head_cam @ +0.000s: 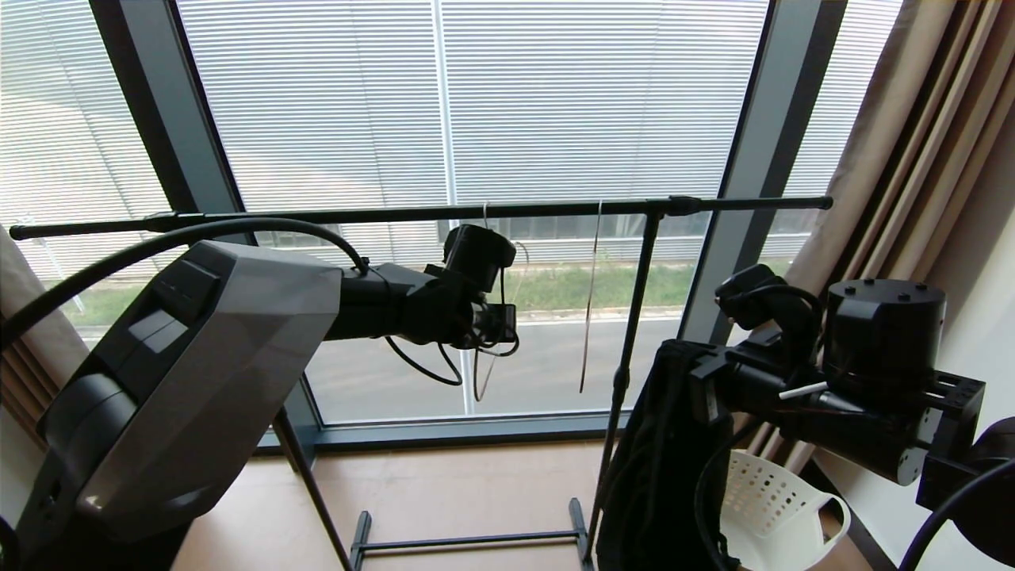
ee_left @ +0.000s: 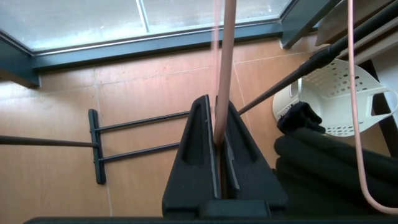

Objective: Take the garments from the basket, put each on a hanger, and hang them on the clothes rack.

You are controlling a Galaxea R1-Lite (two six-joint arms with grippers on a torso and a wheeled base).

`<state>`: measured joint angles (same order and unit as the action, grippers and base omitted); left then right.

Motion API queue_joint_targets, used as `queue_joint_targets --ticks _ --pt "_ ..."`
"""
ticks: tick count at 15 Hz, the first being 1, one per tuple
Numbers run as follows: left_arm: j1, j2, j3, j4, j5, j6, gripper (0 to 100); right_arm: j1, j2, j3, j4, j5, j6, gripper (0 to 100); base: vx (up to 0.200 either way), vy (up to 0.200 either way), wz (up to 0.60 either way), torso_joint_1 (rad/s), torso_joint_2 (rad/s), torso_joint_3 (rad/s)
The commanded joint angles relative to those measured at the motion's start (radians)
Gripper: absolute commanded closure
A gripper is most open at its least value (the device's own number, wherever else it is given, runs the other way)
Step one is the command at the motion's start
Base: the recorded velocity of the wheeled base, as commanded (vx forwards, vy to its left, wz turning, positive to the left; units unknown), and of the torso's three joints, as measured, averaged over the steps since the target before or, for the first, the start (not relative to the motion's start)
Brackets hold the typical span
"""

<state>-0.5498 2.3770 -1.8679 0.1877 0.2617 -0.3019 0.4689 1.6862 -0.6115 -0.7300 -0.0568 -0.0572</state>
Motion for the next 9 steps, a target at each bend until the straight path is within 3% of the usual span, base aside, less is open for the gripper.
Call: queue_joint_targets --ticks 1,5,9 --pt "-0.002 -0.018 0.004 -0.001 0.001 0.000 100 0.000 0.001 -0.001 -0.002 0.000 -0.001 100 0.000 0.000 0.00 0.000 0.00 0.000" --pt "-0.007 -0.082 0.055 -0.002 -0.002 0.001 100 0.000 0.001 -0.001 -0.002 0.000 -0.001 100 0.000 0.000 0.00 0.000 0.00 0.000" --pt "-0.012 -0.159 0.179 -0.025 -0.004 0.001 100 0.000 0.001 0.001 0.000 0.000 0.000 100 0.000 0.000 0.00 0.000 0.00 0.000"
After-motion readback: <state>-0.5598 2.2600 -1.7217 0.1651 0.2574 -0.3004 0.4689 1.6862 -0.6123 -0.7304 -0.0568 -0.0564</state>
